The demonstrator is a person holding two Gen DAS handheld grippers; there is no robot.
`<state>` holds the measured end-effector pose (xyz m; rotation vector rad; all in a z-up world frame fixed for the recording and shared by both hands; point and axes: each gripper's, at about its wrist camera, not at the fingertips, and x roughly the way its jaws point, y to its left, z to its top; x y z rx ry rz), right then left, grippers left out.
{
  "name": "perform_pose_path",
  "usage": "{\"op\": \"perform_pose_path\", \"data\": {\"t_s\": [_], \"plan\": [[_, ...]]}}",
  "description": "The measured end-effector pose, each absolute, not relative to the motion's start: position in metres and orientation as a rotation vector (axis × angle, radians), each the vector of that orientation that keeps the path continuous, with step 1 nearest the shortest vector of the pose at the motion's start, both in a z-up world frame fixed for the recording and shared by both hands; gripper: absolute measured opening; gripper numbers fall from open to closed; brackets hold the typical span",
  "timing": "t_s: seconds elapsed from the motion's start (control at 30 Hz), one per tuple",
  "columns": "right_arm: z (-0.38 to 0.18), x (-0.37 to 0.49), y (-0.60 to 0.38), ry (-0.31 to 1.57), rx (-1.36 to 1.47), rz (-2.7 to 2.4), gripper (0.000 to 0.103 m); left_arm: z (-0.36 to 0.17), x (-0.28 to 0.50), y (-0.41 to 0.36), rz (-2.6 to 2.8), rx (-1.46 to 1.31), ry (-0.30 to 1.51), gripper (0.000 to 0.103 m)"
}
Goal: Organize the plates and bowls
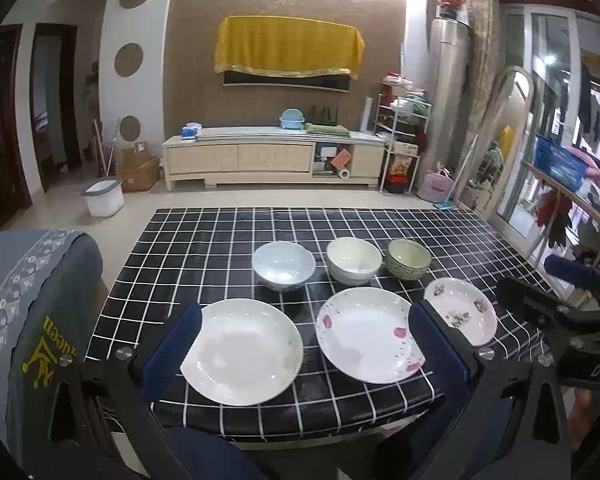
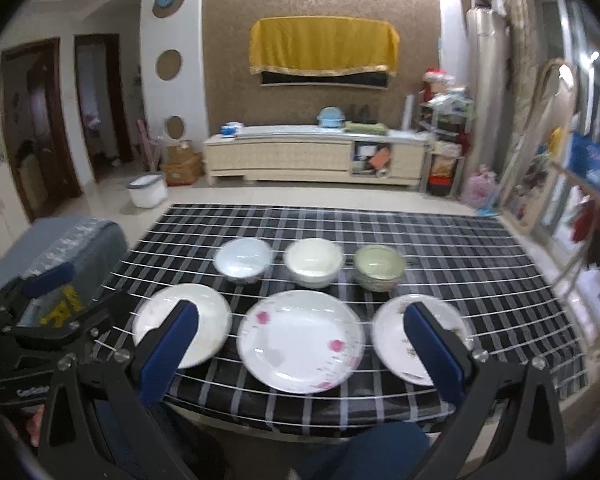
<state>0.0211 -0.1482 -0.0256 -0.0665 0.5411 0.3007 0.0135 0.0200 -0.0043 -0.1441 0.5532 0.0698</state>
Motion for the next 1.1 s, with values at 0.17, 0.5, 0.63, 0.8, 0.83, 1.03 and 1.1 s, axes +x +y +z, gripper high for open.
{"op": "perform_pose_path", "data": {"t_s": [0.17, 0.5, 0.63, 0.8, 0.83, 1.03, 1.1], "plan": [[-0.027, 0.050, -0.136, 0.572, -0.045, 0.320, 0.103, -0.008, 0.028, 0.044, 0.105, -0.172, 0.599, 0.102], [-0.048, 0.106, -0.097, 0.691, -0.069, 0.383, 0.103, -0.032, 0.071, 0.091, 0.128, -0.231, 0.712, 0.102], [-0.062, 0.128, -0.074, 0.736, -0.125, 0.405, 0.103, -0.050, 0.088, 0.108, 0.130, -0.262, 0.775, 0.102], [-0.090, 0.152, -0.043, 0.787, -0.184, 0.441, 0.103, -0.090, 0.108, 0.131, 0.188, -0.298, 0.889, 0.102], [-0.096, 0.157, -0.037, 0.802, -0.200, 0.449, 0.103, -0.099, 0.111, 0.136, 0.188, -0.317, 0.908, 0.102], [-0.139, 0.184, -0.004, 0.892, -0.285, 0.481, 0.088, -0.144, 0.125, 0.163, 0.235, -0.376, 1.013, 0.098], [-0.153, 0.193, 0.002, 0.928, -0.296, 0.483, 0.084, -0.160, 0.129, 0.172, 0.239, -0.423, 1.046, 0.089]]}}
